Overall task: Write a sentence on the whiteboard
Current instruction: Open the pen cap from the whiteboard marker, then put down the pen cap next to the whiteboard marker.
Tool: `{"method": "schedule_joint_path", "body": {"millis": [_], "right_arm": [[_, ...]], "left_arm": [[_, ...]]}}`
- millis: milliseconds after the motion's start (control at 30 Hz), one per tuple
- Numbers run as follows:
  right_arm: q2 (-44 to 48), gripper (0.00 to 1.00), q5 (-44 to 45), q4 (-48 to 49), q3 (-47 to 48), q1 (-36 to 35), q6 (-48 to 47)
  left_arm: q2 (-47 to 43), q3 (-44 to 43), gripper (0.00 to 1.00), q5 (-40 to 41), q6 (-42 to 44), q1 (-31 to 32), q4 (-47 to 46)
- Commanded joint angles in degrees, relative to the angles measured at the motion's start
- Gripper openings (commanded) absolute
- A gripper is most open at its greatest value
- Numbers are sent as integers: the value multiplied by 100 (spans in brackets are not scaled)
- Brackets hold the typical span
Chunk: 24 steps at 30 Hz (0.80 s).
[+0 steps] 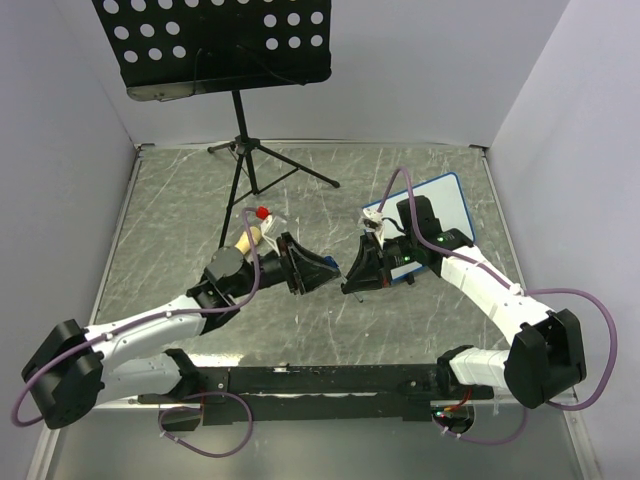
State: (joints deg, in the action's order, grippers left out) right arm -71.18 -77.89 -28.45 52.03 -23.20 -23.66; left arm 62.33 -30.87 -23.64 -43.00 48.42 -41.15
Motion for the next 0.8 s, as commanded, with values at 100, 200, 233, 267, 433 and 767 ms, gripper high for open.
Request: {"method": "schedule_joint_path", "body": {"millis": [100,200,233,267,433,767], "right_arm": [[7,0,-183,94,-9,44,-174],[-28,0,-174,76,9,35,-200],[-45,0,-174,15,18,35,-244],[-54,0,-165,6,26,35,-253],[-89,0,54,-12,-17,26,-280],[-441,0,476,-425,246,-203,-587]], "left_arm": [[87,-174,37,131,-24,18,-596],[-18,-147,13,228,-24,18,-596],[-45,-104,9,263,-41,18,-605],[-71,-77,3,255,-68,18,-631],[-789,773,1,999,-585,-287,-1464],[-2585,1637,1,1275,-1624,-1810,-136]]}}
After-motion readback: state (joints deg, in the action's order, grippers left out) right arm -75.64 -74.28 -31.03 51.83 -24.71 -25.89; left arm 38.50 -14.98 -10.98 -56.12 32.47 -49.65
